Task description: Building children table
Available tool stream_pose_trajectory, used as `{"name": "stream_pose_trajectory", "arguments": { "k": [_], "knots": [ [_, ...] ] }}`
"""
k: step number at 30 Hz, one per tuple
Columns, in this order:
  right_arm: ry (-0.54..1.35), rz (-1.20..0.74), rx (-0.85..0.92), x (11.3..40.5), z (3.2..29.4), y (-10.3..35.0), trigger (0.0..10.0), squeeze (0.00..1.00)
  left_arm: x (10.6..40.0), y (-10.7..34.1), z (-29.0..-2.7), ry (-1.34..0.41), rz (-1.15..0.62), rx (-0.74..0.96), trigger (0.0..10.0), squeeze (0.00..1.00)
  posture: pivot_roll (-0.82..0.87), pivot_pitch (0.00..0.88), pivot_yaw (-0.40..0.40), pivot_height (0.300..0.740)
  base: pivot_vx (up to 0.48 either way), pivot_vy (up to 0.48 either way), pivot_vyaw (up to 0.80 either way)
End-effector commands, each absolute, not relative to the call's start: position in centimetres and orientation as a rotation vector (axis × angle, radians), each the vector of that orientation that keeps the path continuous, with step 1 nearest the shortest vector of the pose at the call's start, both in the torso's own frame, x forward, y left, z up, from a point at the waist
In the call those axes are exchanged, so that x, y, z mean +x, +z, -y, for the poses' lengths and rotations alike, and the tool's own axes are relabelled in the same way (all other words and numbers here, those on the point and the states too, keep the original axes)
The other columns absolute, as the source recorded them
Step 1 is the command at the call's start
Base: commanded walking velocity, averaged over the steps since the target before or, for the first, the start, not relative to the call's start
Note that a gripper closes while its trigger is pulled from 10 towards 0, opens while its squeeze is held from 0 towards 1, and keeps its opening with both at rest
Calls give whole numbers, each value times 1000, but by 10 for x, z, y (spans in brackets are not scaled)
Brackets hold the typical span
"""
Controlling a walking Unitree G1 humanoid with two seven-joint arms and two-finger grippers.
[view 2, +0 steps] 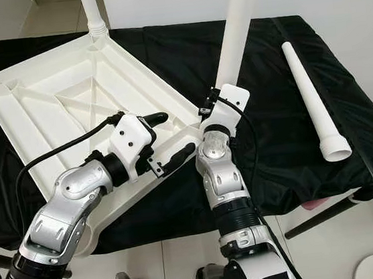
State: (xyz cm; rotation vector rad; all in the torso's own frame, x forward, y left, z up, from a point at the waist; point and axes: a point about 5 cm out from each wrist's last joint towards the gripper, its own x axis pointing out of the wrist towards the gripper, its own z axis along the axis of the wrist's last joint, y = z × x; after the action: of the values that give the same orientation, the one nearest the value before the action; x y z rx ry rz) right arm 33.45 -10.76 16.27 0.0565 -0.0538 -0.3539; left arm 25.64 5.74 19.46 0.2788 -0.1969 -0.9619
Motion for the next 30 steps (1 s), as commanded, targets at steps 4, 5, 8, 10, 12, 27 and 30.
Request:
{"name": "stream_pose_trajectory", "arguments": {
  "k": [4,5,8,10,12,27,30],
  "knots": [
    [-367,-23,87,334,100,150,10000,0,254,194,-56,-965,193,288,10000,0,-98,55,-16,740,0,0,0],
    [-367,-23,87,334,100,150,10000,0,254,194,-56,-965,193,288,10000,0,-98,55,-16,740,0,0,0],
    [-368,-20,90,334,101,151,10000,0,254,194,-56,-965,193,288,10000,0,-98,55,-15,740,0,0,0],
    [-358,3,114,334,100,155,10000,0,254,194,-56,-965,192,288,10000,0,-97,56,-14,740,0,0,0],
    [-350,30,135,333,100,160,10000,0,254,194,-56,-965,192,288,10000,0,-97,57,-13,740,0,0,0],
    [-262,309,220,329,98,227,10000,0,255,194,-55,-969,191,285,10000,0,-103,64,-10,740,0,0,0],
    [-255,289,207,331,104,222,10000,0,256,195,-54,-967,195,278,10000,0,-101,64,-11,740,0,0,0]
  ]
}}
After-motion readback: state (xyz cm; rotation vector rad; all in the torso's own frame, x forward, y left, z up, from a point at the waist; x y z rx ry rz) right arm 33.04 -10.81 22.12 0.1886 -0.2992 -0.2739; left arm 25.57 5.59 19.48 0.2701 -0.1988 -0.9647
